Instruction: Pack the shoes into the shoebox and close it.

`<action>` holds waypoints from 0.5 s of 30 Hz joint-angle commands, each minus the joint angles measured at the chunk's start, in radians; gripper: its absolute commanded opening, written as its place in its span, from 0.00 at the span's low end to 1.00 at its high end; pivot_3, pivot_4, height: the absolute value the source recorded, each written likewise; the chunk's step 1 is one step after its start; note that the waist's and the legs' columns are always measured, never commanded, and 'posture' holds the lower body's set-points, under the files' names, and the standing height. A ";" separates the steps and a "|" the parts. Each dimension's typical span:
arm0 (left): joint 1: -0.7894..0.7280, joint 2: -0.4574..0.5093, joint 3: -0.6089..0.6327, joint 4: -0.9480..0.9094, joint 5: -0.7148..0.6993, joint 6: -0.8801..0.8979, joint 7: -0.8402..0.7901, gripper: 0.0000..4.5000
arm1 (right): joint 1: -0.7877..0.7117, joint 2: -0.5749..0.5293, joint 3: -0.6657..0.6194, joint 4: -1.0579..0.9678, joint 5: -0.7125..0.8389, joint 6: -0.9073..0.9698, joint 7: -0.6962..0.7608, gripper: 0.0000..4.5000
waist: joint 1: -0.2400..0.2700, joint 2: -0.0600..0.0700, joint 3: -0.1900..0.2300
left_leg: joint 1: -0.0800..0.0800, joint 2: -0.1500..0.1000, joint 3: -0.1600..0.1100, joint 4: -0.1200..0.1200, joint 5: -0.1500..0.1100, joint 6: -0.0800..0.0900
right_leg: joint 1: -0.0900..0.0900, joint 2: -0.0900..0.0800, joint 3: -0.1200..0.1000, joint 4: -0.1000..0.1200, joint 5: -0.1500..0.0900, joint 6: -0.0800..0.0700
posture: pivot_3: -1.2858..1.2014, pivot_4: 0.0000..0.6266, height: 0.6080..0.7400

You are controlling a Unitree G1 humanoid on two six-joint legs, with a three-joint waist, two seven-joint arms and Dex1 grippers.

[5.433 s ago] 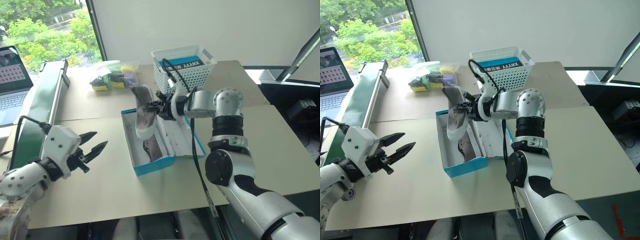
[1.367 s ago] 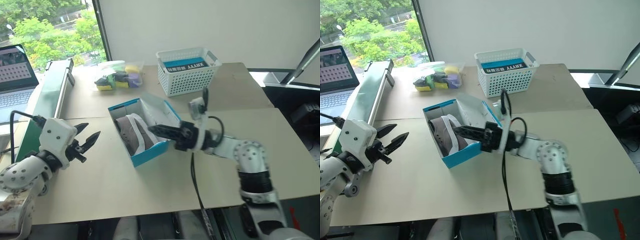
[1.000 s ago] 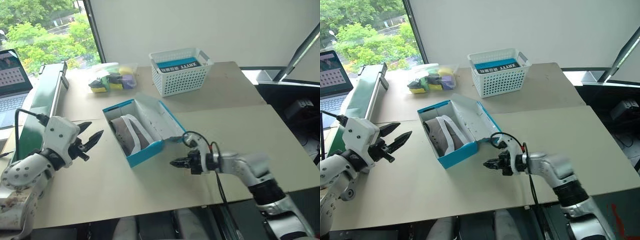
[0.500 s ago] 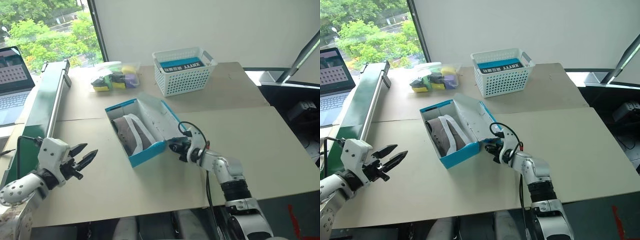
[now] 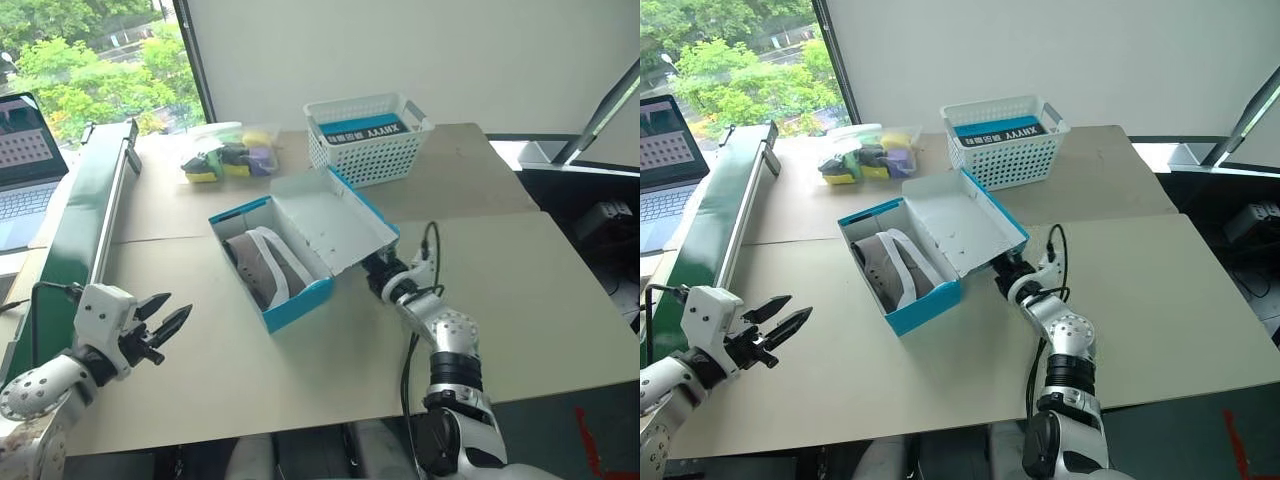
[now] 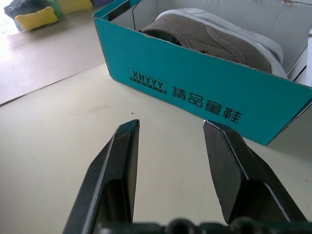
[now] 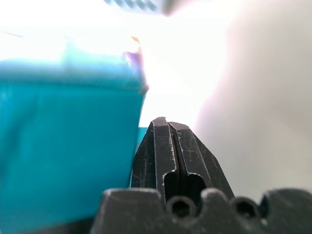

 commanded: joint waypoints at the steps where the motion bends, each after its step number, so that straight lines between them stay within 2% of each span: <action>1: 0.009 -0.003 0.015 -0.049 0.000 -0.014 0.013 0.49 | -0.052 0.108 0.054 -0.099 0.120 0.051 0.077 0.00 | -0.005 0.000 0.000 | 0.000 0.000 0.000 0.000 0.000 0.000 | 0.000 0.000 0.000 0.000 0.000 0.000 | 0.52 0.24 0.93; 4: 0.024 -0.009 0.019 -0.065 -0.002 -0.010 0.023 0.49 | -0.045 0.090 0.123 -0.179 0.172 0.093 0.152 0.00 | -0.006 0.001 0.000 | 0.001 0.000 0.000 0.000 0.000 0.000 | 0.000 0.000 0.000 0.000 0.000 0.000 | 0.52 0.24 0.93; 7: 0.045 -0.022 0.032 -0.076 -0.002 -0.011 0.040 0.49 | -0.052 -0.006 0.323 -0.330 0.124 0.186 0.336 0.00 | -0.008 0.001 0.001 | 0.000 0.000 0.000 -0.001 0.000 0.000 | -0.002 0.000 0.000 0.000 0.000 0.000 | 0.52 0.24 0.93; 9: 0.050 -0.026 0.035 -0.079 -0.004 -0.011 0.046 0.49 | -0.052 -0.041 0.388 -0.377 0.095 0.203 0.395 0.00 | -0.007 0.001 0.001 | 0.000 0.001 0.000 -0.001 0.000 0.000 | -0.002 0.000 0.000 0.001 -0.001 0.000 | 0.52 0.24 0.93; 12: 0.059 -0.034 0.038 -0.087 -0.002 -0.011 0.057 0.49 | -0.076 -0.155 0.601 -0.462 -0.066 0.192 0.533 0.00 | 0.002 0.001 0.000 | 0.000 0.001 0.000 -0.001 0.000 0.000 | -0.001 0.000 0.000 0.001 -0.002 0.003 | 0.52 0.24 0.93; 15: 0.070 -0.040 0.037 -0.097 -0.002 -0.013 0.067 0.49 | -0.114 -0.214 0.701 -0.462 -0.186 0.130 0.595 0.00 | 0.007 0.000 -0.001 | 0.000 0.000 0.000 0.000 0.000 0.000 | 0.000 -0.001 -0.001 0.000 -0.004 0.005 | 0.52 0.24 0.93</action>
